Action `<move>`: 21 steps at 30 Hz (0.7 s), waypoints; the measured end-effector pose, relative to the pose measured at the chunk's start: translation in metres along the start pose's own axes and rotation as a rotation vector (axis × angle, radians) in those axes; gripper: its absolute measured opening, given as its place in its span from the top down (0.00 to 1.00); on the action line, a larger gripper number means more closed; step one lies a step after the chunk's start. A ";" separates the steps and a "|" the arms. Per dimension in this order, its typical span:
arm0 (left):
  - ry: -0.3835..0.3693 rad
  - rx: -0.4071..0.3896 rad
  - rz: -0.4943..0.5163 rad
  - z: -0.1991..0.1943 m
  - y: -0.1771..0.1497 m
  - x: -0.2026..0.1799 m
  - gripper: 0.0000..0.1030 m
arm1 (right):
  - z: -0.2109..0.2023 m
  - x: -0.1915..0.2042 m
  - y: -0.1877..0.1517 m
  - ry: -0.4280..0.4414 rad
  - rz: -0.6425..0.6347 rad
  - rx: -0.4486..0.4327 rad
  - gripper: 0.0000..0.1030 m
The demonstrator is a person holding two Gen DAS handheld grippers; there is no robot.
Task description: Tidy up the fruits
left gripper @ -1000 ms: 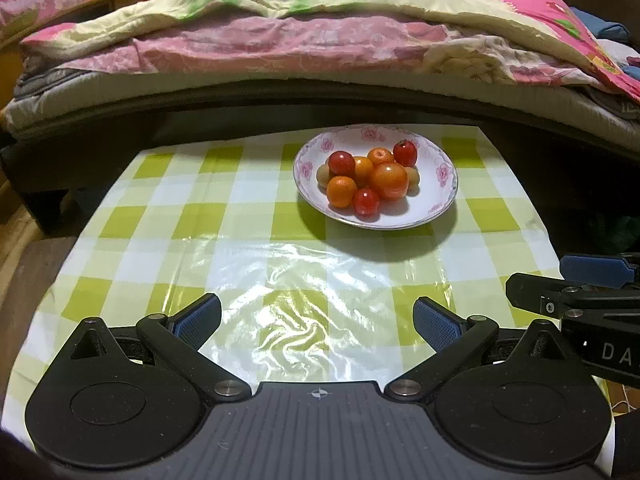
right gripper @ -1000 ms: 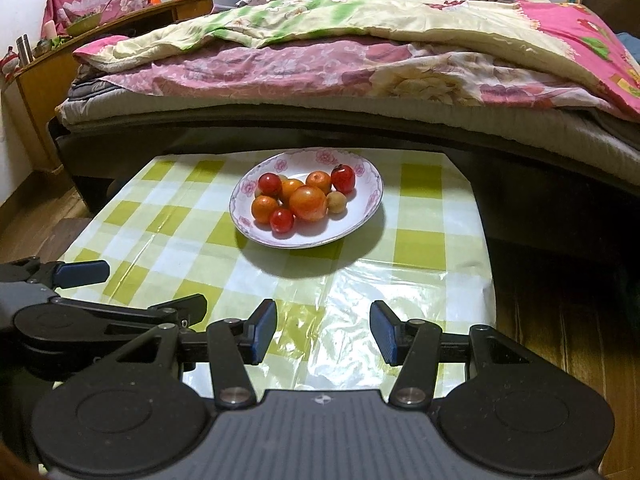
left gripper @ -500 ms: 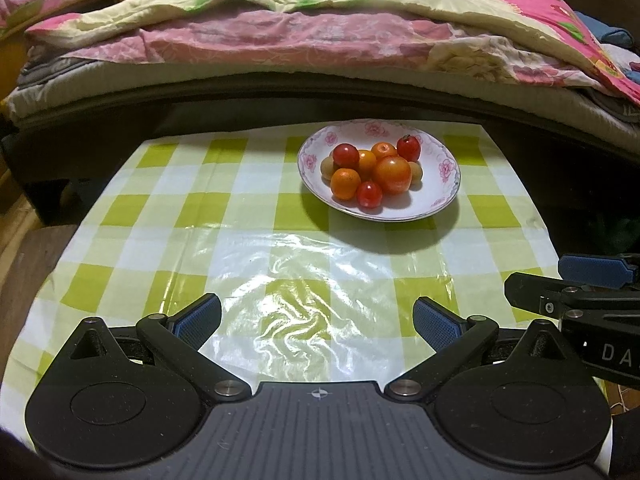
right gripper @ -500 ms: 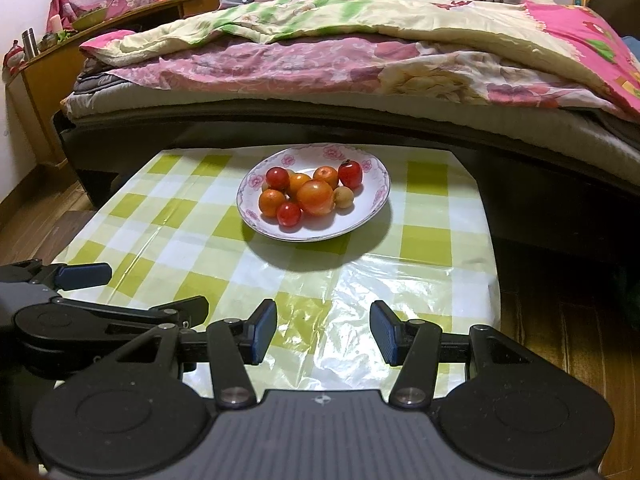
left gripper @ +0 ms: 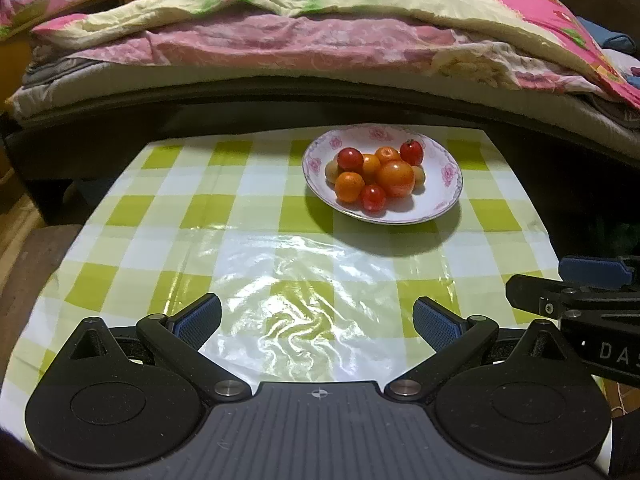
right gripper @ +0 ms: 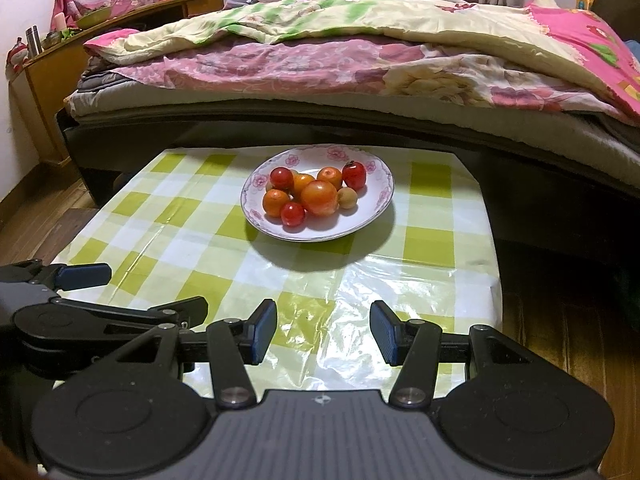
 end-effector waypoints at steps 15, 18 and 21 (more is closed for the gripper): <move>0.006 -0.003 -0.017 -0.003 0.000 0.004 0.00 | 0.002 -0.002 -0.002 -0.014 0.001 0.018 0.48; 0.003 -0.002 -0.013 -0.004 -0.001 0.003 0.00 | 0.002 -0.001 -0.002 -0.014 0.002 0.019 0.48; 0.003 -0.002 -0.013 -0.004 -0.001 0.002 0.00 | 0.002 -0.001 -0.002 -0.013 0.002 0.019 0.48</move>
Point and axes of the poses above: each gripper's, at about its wrist camera, not at the fingertips, and z roughly the way its jaws point, x to its left, y to its top, the point moved 1 cm from there along z, roughly the way its jaws point, and after that the axes turned 12 degrees about y, right-handed, at the moved point
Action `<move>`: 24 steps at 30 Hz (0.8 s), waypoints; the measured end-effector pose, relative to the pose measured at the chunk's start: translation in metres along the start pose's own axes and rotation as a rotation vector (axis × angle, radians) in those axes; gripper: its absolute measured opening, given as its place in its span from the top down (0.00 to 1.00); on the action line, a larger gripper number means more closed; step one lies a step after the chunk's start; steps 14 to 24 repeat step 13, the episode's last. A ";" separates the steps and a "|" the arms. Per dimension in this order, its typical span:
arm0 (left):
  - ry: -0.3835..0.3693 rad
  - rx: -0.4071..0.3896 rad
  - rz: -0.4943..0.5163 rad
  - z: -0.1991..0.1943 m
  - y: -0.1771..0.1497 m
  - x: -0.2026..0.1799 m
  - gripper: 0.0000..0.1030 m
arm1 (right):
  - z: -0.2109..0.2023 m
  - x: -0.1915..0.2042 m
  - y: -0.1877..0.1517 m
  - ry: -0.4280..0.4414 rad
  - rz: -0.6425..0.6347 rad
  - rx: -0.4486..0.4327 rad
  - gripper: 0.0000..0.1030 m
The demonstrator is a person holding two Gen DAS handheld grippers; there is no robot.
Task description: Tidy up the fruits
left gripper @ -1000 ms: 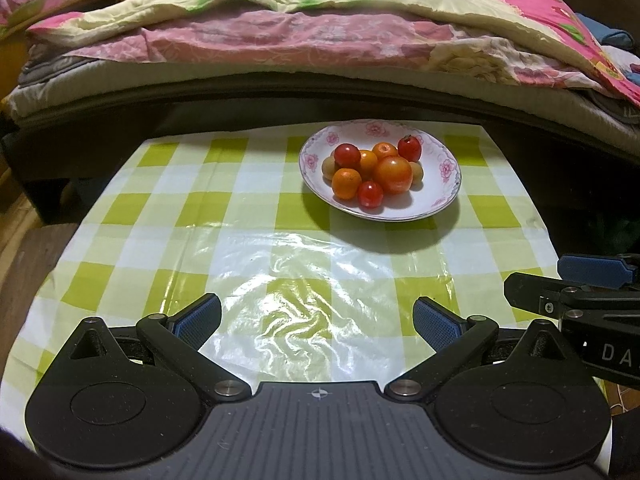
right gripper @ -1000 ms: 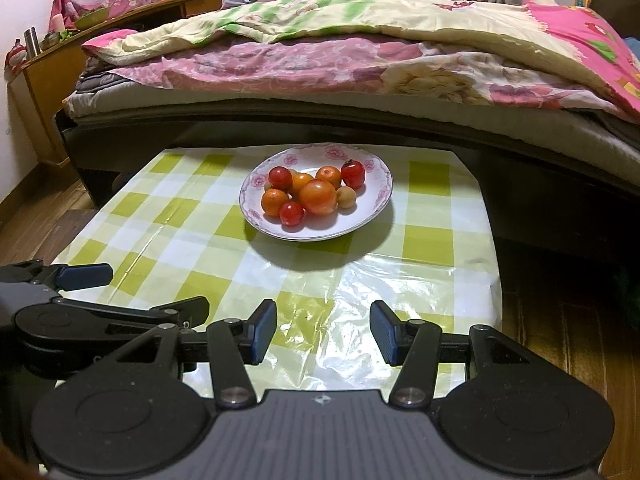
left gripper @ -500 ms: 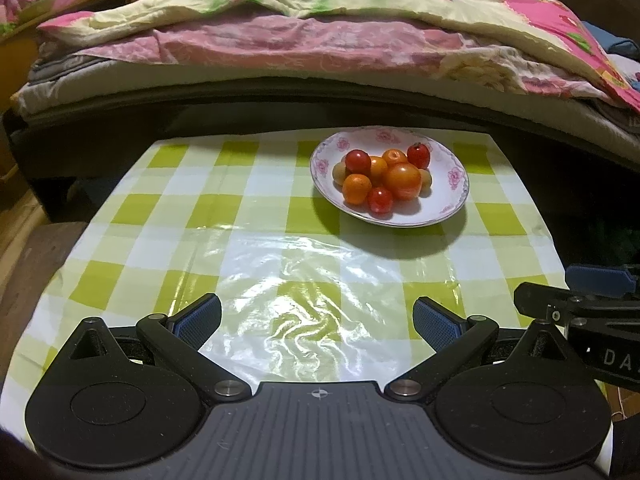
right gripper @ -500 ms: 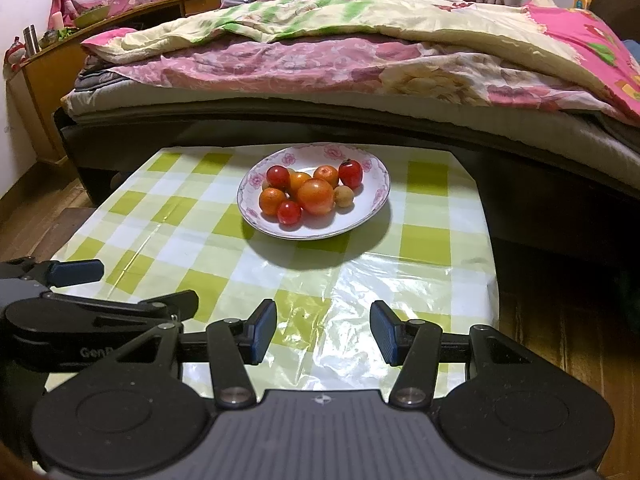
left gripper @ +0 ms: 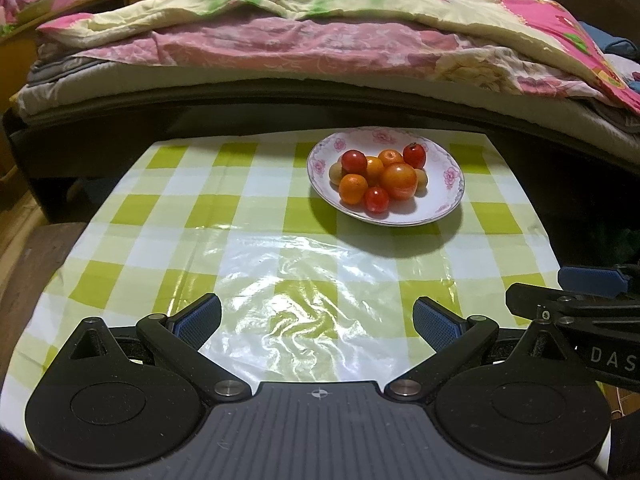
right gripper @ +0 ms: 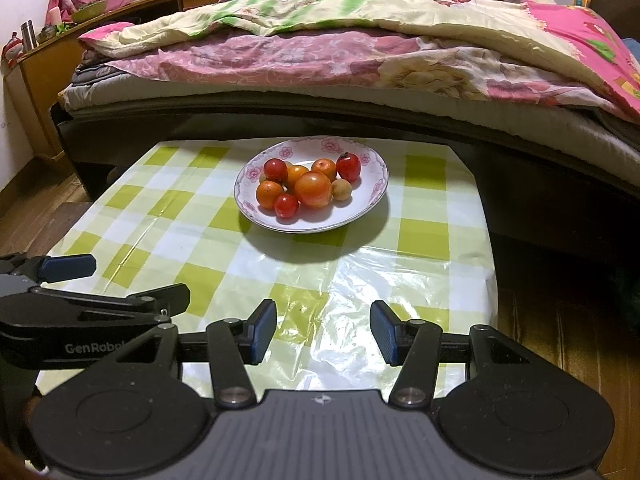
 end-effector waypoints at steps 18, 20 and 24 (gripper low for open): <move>0.001 0.000 0.000 0.000 0.000 0.000 0.00 | 0.000 0.001 0.000 0.000 0.000 0.000 0.48; 0.001 0.000 0.000 0.000 0.000 0.000 0.00 | 0.000 0.001 0.000 0.000 0.000 0.000 0.48; 0.001 0.000 0.000 0.000 0.000 0.000 0.00 | 0.000 0.001 0.000 0.000 0.000 0.000 0.48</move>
Point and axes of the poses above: each gripper's, at about its wrist camera, not at the fingertips, and z roughly the way its jaws point, x to its left, y to its top, the point moved 1 cm from there along z, roughly the way its jaws point, and after that the axes turned 12 degrees about y, right-handed, at the moved point
